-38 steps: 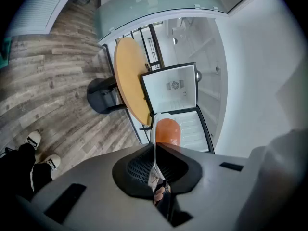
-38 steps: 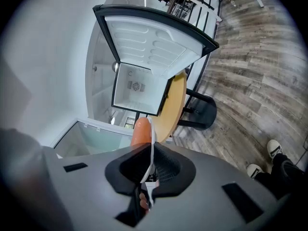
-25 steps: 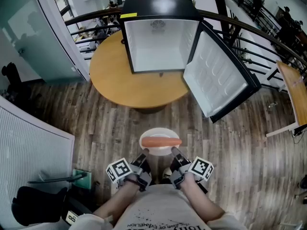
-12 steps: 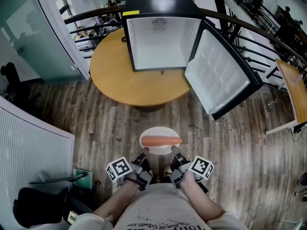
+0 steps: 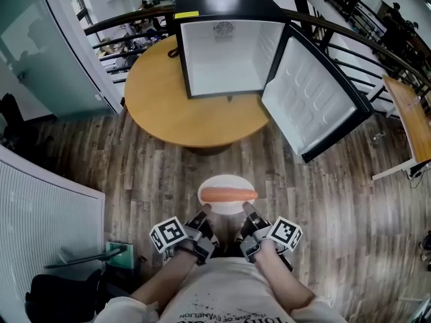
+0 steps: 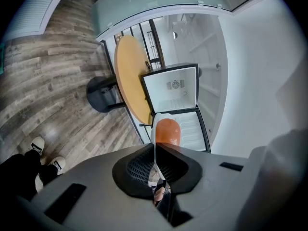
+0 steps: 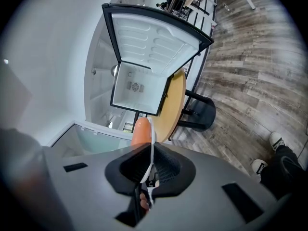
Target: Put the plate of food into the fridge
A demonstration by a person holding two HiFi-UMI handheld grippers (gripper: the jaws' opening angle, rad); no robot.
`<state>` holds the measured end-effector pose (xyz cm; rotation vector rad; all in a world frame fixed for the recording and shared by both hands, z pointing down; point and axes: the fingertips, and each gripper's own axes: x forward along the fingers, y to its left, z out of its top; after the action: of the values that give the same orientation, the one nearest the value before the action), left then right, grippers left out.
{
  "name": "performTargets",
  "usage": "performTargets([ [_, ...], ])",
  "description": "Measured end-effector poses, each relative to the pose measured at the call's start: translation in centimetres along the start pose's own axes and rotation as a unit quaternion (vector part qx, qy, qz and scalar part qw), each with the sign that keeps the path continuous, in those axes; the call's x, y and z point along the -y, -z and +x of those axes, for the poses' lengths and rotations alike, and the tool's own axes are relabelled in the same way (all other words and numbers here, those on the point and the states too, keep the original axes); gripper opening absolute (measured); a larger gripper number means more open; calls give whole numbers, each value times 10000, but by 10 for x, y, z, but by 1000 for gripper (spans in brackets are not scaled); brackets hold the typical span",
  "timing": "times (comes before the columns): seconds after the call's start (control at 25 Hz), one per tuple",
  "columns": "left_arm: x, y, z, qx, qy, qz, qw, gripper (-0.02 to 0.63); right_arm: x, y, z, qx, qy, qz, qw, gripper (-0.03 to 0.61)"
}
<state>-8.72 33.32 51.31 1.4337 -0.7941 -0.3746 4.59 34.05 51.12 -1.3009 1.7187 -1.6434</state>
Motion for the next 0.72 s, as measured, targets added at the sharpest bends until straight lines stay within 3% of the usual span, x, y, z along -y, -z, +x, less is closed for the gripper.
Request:
performTargets([
  [0.72, 2, -44, 24, 93, 67, -6, 9999, 32, -11, -15, 48, -70, -102, -33, 9999, 35],
])
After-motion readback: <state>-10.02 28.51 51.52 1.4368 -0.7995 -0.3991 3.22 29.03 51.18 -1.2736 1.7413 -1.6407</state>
